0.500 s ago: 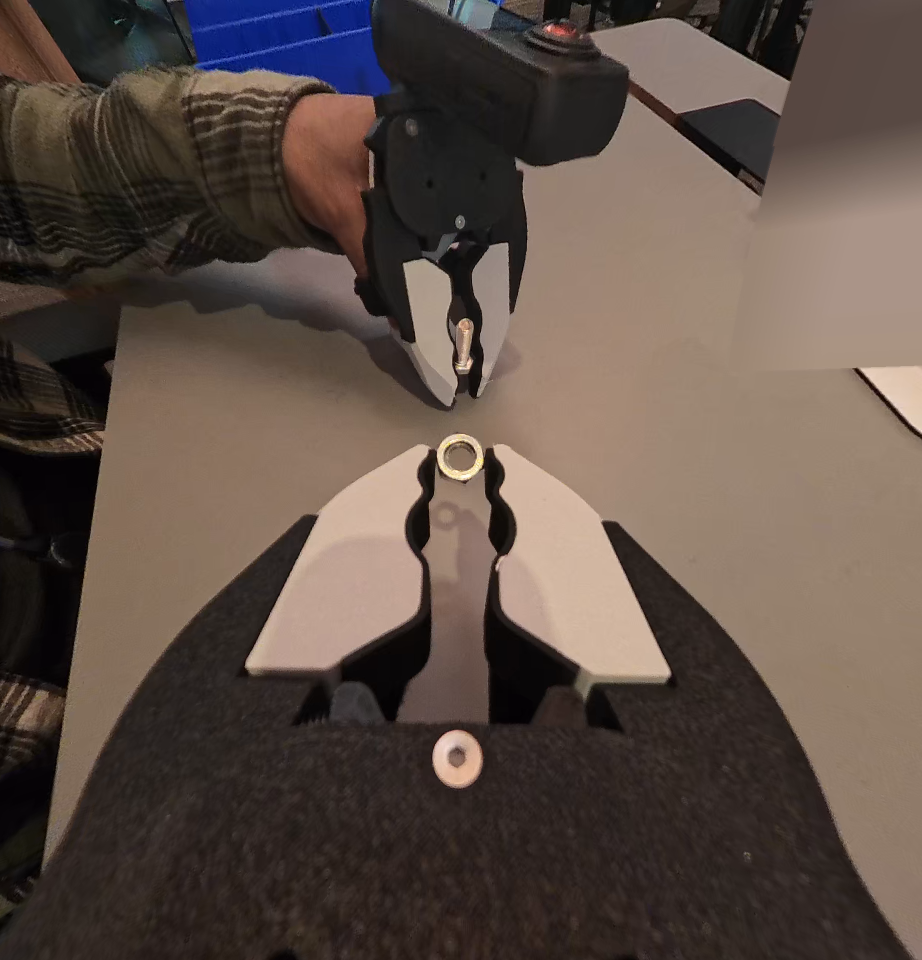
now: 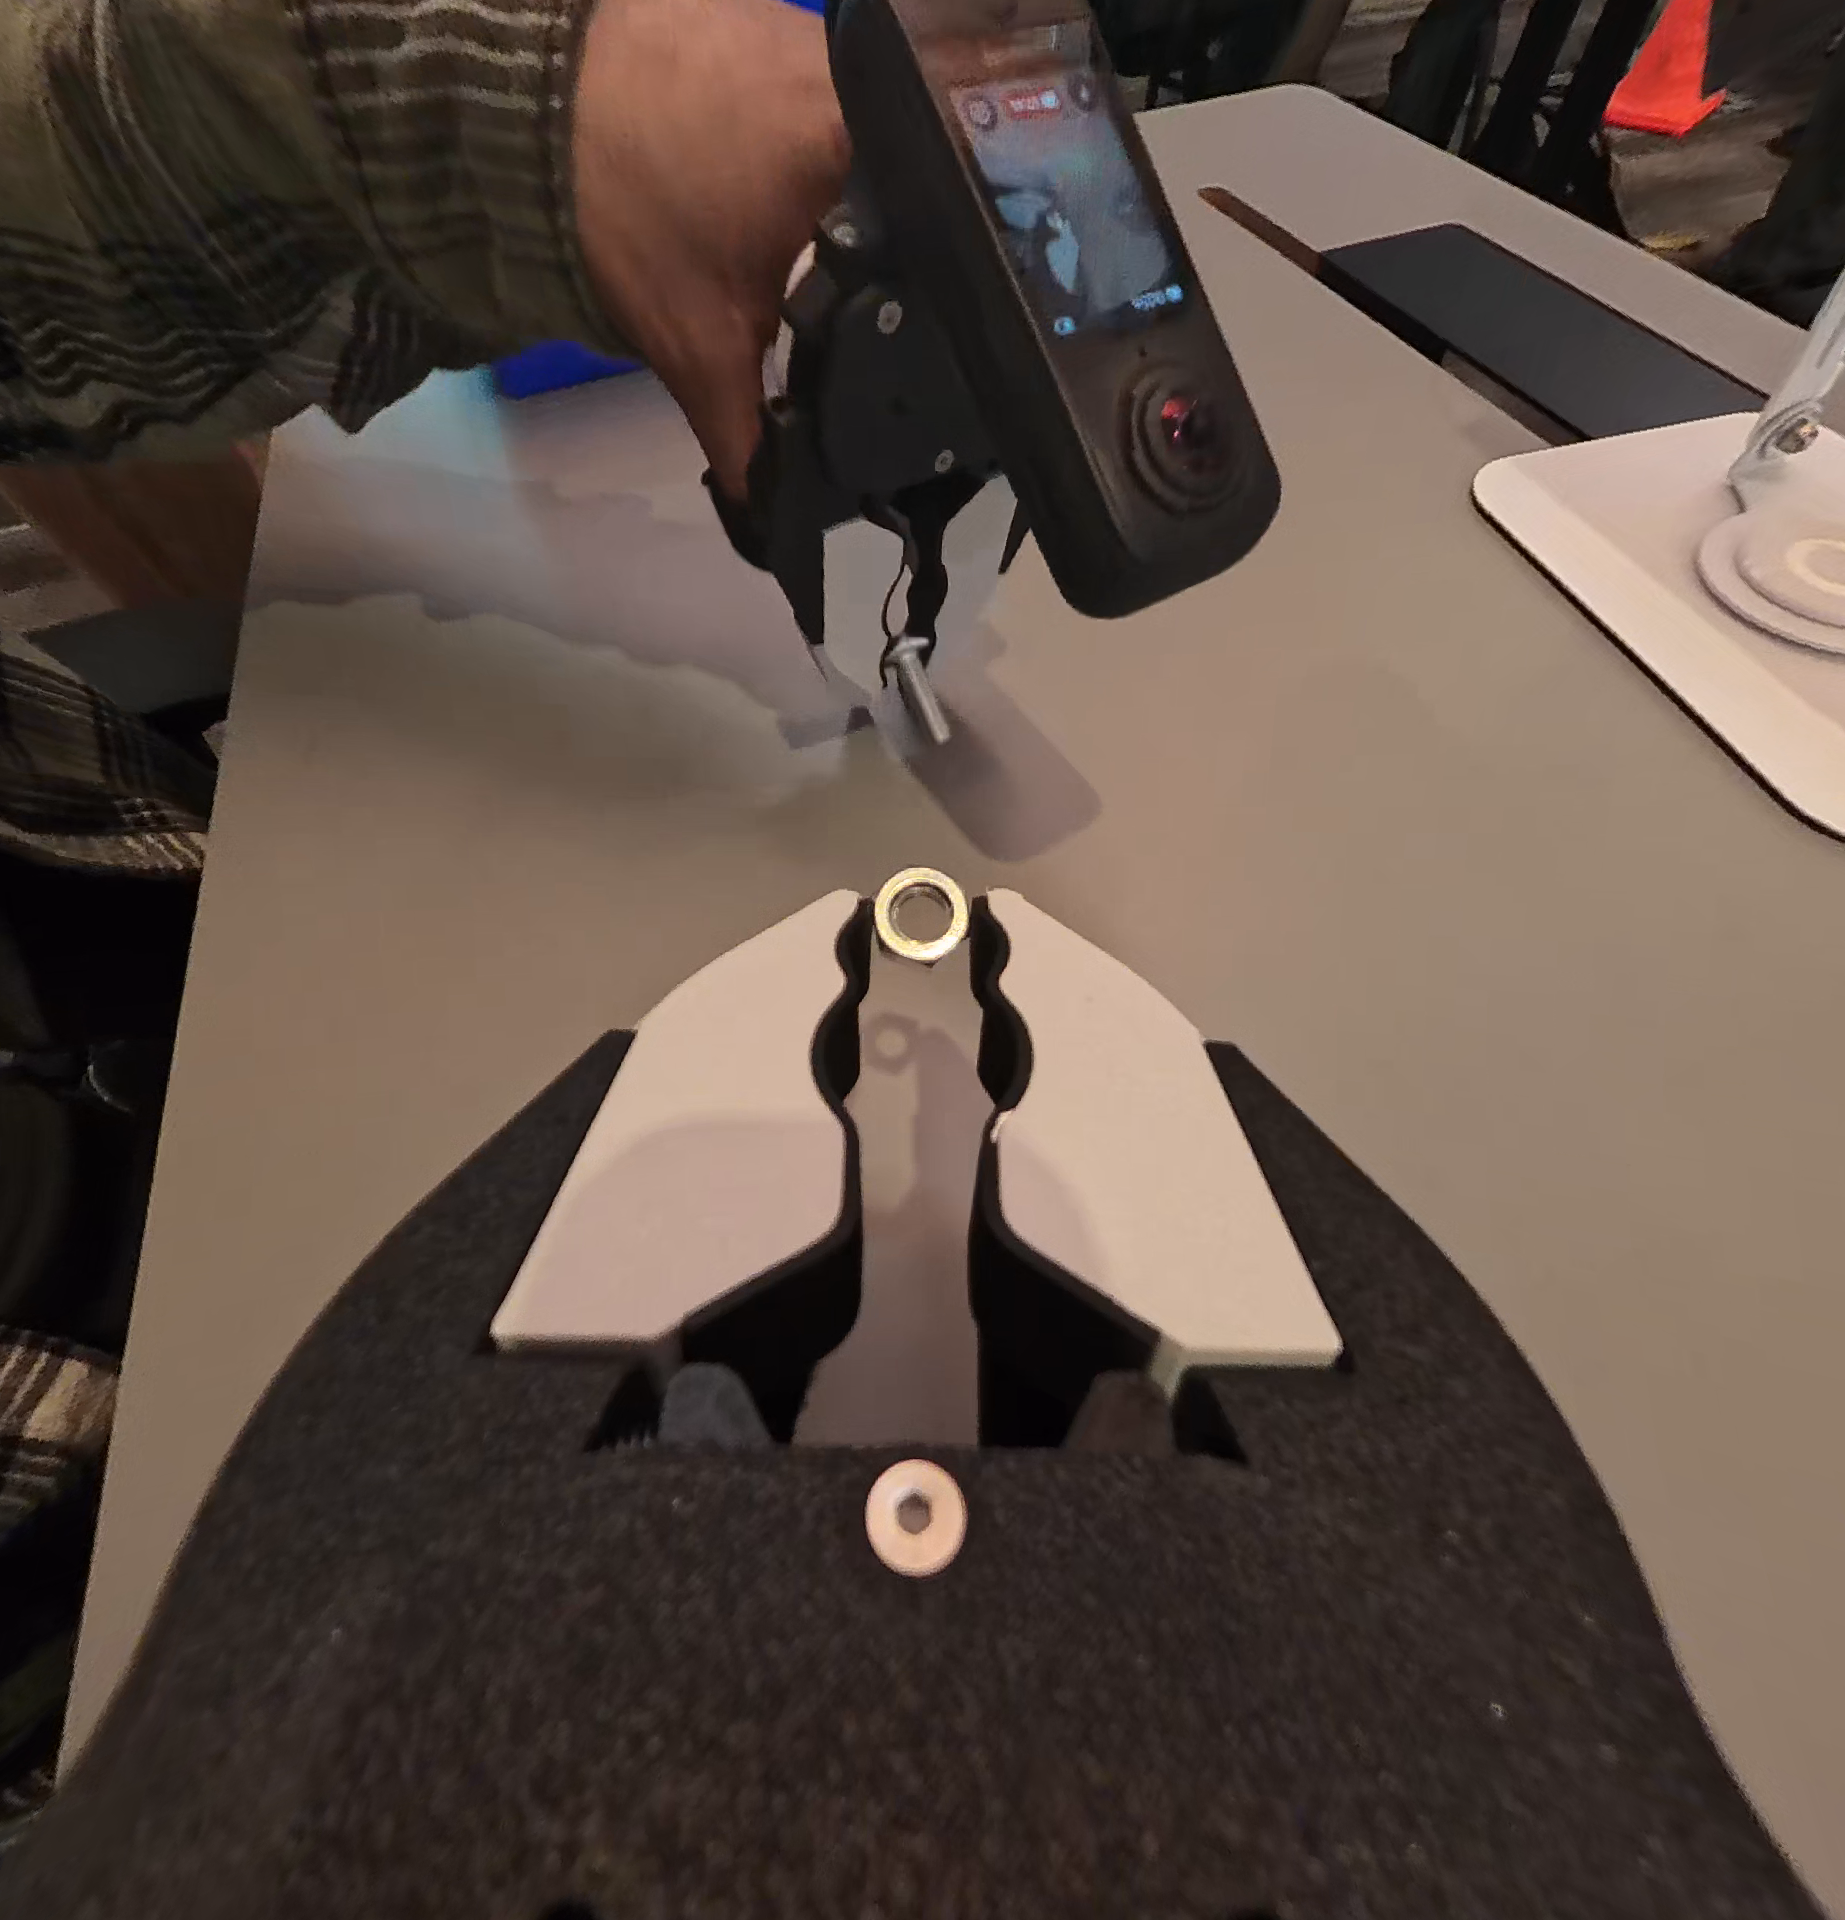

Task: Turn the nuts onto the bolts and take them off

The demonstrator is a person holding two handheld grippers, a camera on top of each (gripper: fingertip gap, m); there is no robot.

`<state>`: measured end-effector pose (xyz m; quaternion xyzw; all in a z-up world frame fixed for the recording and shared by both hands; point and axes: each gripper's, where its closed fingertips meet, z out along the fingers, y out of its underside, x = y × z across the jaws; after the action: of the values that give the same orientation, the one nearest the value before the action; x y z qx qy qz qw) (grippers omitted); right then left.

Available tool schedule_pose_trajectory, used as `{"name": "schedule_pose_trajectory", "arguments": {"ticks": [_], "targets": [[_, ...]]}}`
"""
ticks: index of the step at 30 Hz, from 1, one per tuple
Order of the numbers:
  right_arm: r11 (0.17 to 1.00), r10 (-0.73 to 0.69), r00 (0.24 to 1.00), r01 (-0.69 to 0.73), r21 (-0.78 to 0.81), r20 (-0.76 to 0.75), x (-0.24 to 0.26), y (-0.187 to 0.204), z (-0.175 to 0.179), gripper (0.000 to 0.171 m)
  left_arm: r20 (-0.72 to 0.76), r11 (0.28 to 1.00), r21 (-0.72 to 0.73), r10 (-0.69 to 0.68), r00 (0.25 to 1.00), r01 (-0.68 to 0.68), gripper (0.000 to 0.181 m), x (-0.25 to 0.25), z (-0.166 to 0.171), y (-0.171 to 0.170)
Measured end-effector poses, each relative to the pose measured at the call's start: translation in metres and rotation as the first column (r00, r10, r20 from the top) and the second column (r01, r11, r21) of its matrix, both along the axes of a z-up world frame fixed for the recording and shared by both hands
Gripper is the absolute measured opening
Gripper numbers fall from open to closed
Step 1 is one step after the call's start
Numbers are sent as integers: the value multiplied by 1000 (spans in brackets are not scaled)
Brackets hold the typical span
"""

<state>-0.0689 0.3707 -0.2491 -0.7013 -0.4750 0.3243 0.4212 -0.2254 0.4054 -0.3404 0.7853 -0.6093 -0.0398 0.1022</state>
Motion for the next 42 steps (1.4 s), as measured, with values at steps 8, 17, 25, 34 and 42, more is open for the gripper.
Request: {"name": "schedule_pose_trajectory", "arguments": {"ticks": [8, 17, 25, 34, 42], "targets": [[1000, -21, 1000, 21, 3, -12, 16, -7, -1, 18, -16, 999, 36, -33, 999, 33, 18, -6, 0, 6], [999, -29, 999, 30, 35, -43, 25, -15, 5, 18, 69, 996, 53, -77, 995, 74, 26, -14, 18, 12], [998, -45, 997, 48, 38, -69, 33, -20, 6, 18, 149, 981, 39, -193, 970, 189, 22, 16, 13, -7], [998, -53, 996, 56, 40, -76, 36, -21, 7, 18, 141, 991, 21, -131, 981, 130, 10, 21, -1, -6], [995, -81, 990, 86, 44, -116, 42, -20, 13, 18, 526, 990, 141, -88, 846, 15, 9, 68, 23, 12]]}}
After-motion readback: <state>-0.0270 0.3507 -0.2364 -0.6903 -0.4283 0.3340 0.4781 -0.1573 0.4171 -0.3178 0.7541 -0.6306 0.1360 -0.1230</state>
